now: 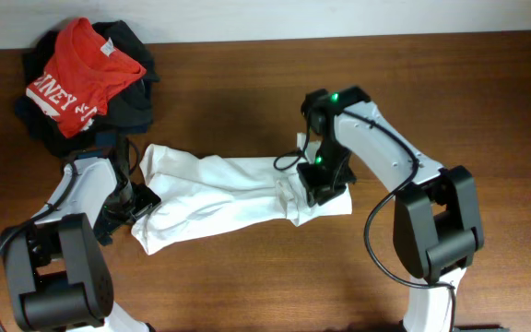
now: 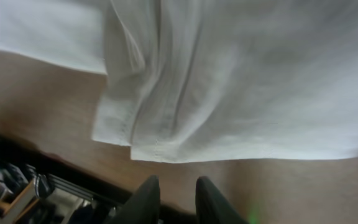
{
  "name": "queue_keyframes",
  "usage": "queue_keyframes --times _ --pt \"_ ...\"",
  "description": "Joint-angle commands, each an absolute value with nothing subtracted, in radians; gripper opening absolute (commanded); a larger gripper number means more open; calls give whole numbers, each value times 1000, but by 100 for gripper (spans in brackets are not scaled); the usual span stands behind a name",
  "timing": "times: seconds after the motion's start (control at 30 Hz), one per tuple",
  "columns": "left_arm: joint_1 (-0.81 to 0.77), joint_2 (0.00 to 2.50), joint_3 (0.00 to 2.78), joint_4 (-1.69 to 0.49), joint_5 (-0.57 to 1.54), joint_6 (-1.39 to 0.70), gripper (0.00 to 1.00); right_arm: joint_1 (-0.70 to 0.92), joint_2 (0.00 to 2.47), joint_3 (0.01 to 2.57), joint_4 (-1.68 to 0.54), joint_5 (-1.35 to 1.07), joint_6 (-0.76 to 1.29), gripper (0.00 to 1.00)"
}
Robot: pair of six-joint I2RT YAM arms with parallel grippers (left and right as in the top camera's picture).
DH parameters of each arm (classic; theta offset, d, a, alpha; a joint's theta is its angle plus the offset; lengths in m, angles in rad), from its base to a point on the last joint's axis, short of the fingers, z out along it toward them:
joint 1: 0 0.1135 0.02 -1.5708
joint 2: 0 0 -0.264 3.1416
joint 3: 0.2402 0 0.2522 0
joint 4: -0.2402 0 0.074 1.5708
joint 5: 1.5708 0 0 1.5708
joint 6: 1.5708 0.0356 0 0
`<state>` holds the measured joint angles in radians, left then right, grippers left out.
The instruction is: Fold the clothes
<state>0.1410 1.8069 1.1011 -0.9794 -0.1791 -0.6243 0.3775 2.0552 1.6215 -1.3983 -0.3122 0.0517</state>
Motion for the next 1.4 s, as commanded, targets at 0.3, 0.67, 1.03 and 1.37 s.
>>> queue_keyframes --times 0.3,0.67,1.03,1.37 --pt "147 1816 1093 -981 -176 -624 99 395 2037 1346 -878 -429 200 27" --pt "147 1816 1093 -981 -177 -624 99 141 2023 1663 -1233 -224 119 99" --pt "147 1816 1093 -981 -176 -624 99 128 2035 1319 -888 -550 34 99" --pt "147 1816 1092 -981 -176 -624 99 151 2035 1332 -928 -414 155 4"
